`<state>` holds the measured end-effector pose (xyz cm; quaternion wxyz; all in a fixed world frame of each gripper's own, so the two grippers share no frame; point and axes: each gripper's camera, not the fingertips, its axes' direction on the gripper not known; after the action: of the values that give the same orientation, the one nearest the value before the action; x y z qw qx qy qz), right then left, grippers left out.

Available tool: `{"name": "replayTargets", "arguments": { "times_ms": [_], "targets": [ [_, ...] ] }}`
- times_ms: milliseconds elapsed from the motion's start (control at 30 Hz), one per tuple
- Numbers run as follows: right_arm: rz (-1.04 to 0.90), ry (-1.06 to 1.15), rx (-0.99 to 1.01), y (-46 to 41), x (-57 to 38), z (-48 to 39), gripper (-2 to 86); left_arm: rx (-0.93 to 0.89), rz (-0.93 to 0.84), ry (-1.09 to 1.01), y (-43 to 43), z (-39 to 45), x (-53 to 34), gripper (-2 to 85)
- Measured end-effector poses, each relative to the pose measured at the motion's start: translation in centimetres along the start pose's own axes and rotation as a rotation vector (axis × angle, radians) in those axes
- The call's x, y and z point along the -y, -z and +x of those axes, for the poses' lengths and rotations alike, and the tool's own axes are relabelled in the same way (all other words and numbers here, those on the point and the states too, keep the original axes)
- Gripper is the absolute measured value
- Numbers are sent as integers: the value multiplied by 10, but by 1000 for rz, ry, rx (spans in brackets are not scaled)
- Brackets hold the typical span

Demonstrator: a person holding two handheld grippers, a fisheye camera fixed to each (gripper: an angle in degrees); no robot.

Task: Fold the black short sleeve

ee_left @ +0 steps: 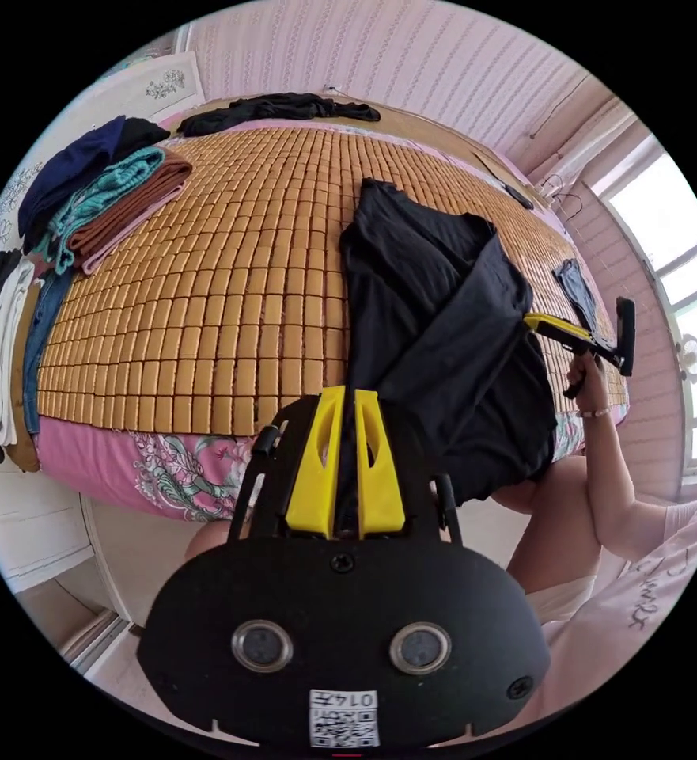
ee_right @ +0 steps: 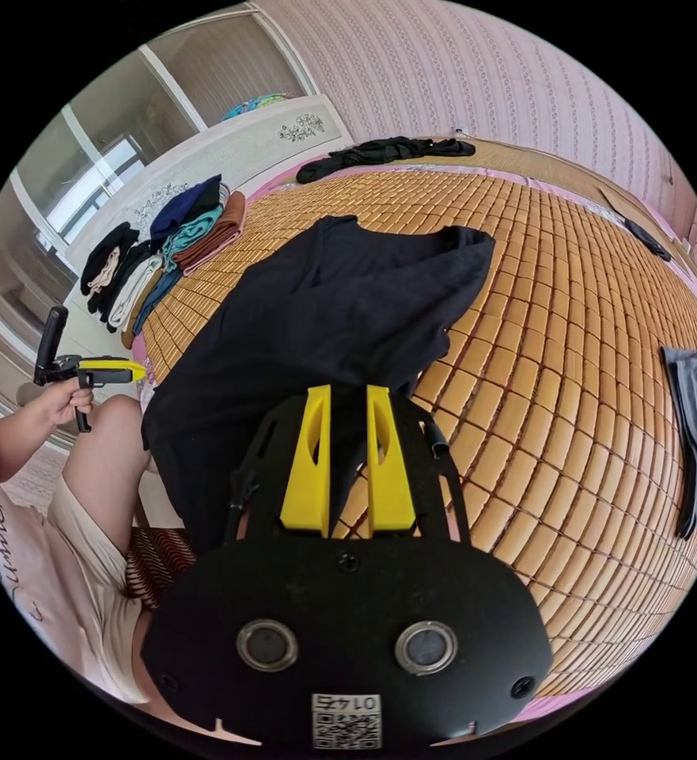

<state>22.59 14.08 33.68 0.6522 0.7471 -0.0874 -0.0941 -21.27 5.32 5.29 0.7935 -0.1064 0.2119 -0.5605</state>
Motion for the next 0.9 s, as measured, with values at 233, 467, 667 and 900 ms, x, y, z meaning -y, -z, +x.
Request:
{"name": "replayTargets", "arguments": {
  "times_ms": [233,467,667,900],
  "targets": [
    [94,-107,-87,32,6,28,109,-106,325,-156,8,-22,78,49],
    [14,-159,-131,10,108,86,148,-193,246,-208,-49,-26,210,93],
    [-82,-99,-231,-15,151,105,102,-210,146,-165,-98,-22,284,100],
    [-78,-93,-171,1,168,117,-1,-9,91,-270,-107,-1,308,11]
  ]
}}
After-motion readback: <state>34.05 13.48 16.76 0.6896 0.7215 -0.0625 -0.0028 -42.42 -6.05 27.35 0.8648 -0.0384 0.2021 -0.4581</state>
